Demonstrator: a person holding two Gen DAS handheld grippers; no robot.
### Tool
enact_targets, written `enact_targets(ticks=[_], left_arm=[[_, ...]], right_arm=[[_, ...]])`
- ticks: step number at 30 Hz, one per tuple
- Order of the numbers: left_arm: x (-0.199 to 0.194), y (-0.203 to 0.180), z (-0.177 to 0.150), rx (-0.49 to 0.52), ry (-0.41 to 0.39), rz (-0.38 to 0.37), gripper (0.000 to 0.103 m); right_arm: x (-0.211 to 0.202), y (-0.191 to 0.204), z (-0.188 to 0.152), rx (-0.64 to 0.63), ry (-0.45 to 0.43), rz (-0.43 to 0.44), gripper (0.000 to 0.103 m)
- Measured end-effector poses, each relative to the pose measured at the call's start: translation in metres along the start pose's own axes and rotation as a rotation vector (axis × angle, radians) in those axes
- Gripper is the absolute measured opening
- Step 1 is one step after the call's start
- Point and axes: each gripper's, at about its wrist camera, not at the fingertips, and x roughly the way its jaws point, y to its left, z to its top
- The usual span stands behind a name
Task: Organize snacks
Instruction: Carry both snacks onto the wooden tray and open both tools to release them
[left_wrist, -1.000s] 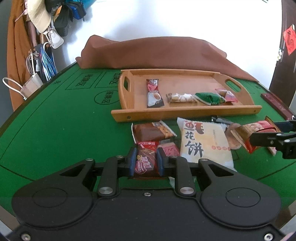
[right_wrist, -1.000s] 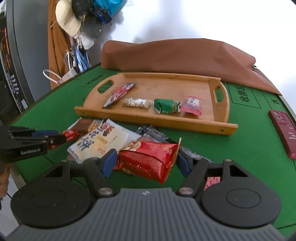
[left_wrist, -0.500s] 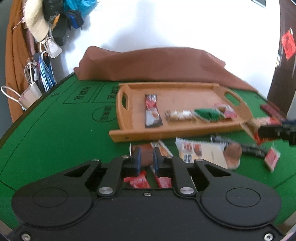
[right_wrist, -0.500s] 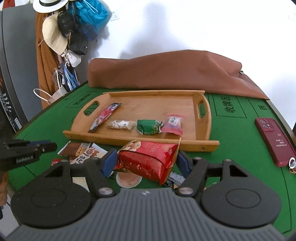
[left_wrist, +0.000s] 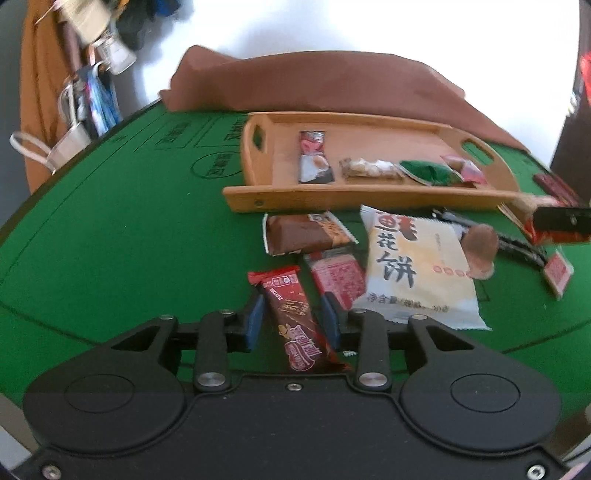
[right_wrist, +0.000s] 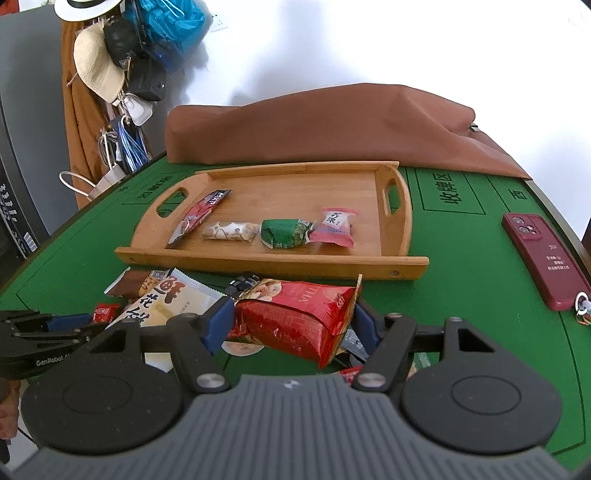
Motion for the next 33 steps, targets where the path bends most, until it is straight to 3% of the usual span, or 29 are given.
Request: enact_targets(ticks=[10,20,28,33], left_arm=[[-0.010,0.003,0.009,-0.028,-0.007,-0.016,0.023],[-0.019,0.004,0.061,0.004,-0.104,-0.001,0.023],[0.012,-0.001,0.115,0.011,-0.117,-0.057,0.023],[0.055,-0.002,0.144,0.011,-0.065,-0.016,0.023]], right_arm=[[-0.005,-0.003,0.005,0.013,-0.023,-0.003,0.070],[0.000,-0.006,0.031,-0.005,-0.074,-0.034,0.070],[0.026,-0.019,0.069,0.014,-0.087,-0.094,0.070],[0.052,-0.039,0.094,0.091,-0.056,-0.116,0.070]])
